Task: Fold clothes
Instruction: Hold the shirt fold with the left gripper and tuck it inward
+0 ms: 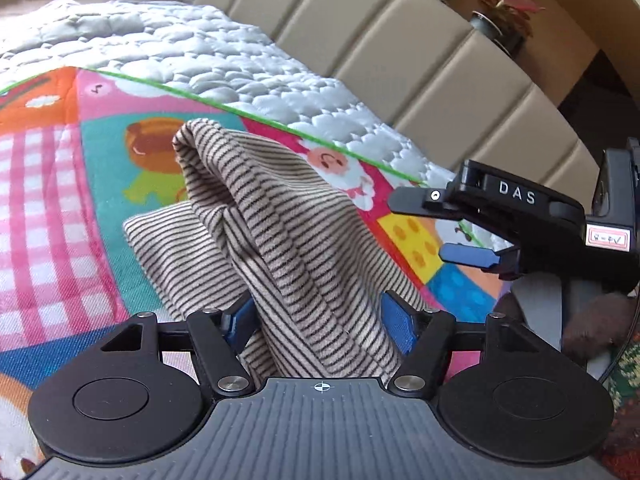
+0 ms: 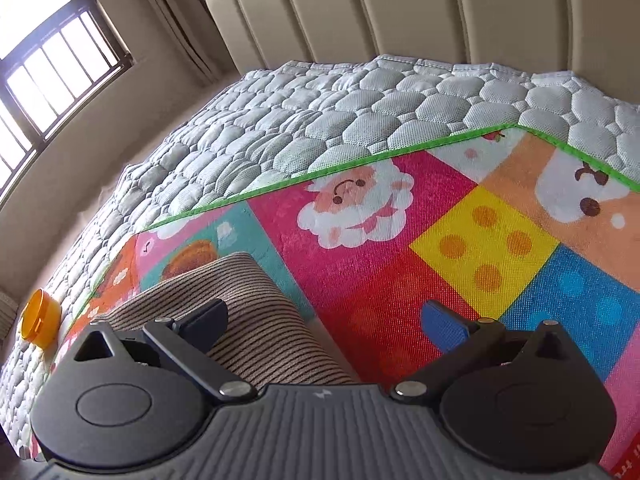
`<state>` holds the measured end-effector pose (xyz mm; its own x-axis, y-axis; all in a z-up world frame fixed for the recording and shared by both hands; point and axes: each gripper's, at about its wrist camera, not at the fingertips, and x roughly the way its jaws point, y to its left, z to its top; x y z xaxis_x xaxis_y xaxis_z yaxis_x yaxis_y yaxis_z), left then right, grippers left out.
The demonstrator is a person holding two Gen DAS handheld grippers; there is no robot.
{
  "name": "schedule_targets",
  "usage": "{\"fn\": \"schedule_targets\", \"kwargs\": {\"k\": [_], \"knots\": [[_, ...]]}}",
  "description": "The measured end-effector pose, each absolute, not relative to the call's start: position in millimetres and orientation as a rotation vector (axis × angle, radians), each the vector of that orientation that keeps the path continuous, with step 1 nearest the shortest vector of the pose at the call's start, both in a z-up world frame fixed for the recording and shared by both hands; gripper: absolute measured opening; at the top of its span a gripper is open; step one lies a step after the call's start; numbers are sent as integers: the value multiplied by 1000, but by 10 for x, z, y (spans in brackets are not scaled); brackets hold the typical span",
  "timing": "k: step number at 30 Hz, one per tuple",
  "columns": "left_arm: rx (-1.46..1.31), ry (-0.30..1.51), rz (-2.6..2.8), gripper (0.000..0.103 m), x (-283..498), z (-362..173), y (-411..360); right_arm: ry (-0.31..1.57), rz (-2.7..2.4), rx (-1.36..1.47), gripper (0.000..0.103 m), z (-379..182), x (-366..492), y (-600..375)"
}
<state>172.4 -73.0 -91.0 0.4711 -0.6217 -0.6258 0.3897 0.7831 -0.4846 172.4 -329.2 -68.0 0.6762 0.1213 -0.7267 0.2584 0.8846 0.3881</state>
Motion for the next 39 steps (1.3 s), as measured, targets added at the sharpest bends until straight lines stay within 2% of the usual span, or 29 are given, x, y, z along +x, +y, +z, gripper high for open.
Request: {"fn": "schedule_targets", "kwargs": {"k": [4,6,9,10,11,12,13,14,17,22,25,29,33,39], "knots": [[-296,905,-621,74,1710,-933,-747,856,-82,560,103,-736,1727,-3347],[-313,933,-627,85,1726,-970,-749,857,-86,571,103,-743,1729,-3355],[-309,935,-630,87,1719,-980,-793,845,-89,552,103,-725,1740,-3341],[-294,928,-618,85,1707,-978,-811,839,-92,535,103,-718,1744,-3332],[-277,919,-606,66,1693,-975,-828,834,-96,518,103,-712,1748,-3322],[-263,914,-597,52,1686,-966,-827,828,-99,501,103,-705,1752,-3313],[-284,915,-594,46,1677,-940,-775,821,-105,482,103,-698,1752,-3308],[-310,916,-593,35,1667,-912,-717,814,-107,468,103,-687,1749,-3303],[-313,888,-593,30,1613,-725,-532,797,-71,469,103,-646,1739,-3276],[-210,959,-526,31,1593,-799,-357,827,13,473,103,-670,1750,-3169],[-264,1013,-511,34,1648,-900,-208,898,97,506,103,-778,1773,-3073],[-294,1034,-520,43,1705,-964,-95,1017,223,523,103,-1009,1812,-2818],[-301,1027,-525,57,1734,-1036,-28,1084,248,494,103,-1146,1788,-2631],[-316,1031,-523,60,1776,-1077,-1,1021,319,536,103,-964,1653,-2605]]}}
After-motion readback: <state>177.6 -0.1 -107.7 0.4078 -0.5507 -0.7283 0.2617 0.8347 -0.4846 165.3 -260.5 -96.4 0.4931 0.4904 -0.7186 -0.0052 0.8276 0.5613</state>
